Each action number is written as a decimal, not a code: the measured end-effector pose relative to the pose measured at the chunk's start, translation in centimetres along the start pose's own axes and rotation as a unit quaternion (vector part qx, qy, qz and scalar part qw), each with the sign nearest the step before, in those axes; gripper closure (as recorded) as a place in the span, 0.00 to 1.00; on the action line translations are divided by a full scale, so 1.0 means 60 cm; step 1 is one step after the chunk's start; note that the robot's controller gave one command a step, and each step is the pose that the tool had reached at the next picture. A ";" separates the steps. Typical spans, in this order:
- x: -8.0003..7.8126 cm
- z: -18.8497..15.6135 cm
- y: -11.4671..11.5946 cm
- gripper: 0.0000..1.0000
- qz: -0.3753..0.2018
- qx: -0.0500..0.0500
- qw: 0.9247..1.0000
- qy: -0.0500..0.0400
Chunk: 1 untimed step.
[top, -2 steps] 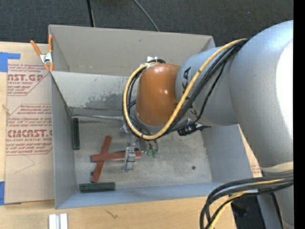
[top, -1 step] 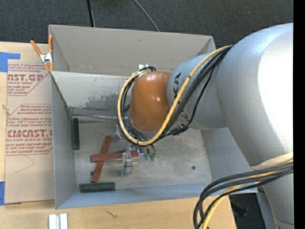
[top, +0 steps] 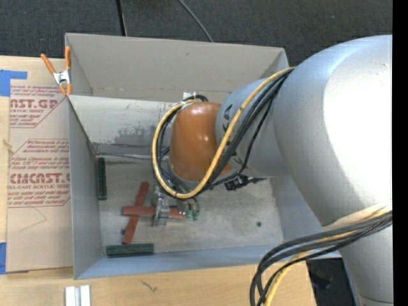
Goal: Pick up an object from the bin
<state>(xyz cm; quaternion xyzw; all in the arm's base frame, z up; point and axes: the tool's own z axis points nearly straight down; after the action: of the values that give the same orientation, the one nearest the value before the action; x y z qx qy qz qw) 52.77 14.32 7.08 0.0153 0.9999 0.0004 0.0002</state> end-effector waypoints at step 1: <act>0.000 0.000 0.000 1.00 0.000 0.000 1.000 0.000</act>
Offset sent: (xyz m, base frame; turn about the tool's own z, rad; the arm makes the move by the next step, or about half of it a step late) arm -0.0001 0.0002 0.0772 0.0000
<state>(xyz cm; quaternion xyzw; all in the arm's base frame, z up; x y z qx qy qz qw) 52.77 14.32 7.08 0.0154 0.9999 0.0004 0.0002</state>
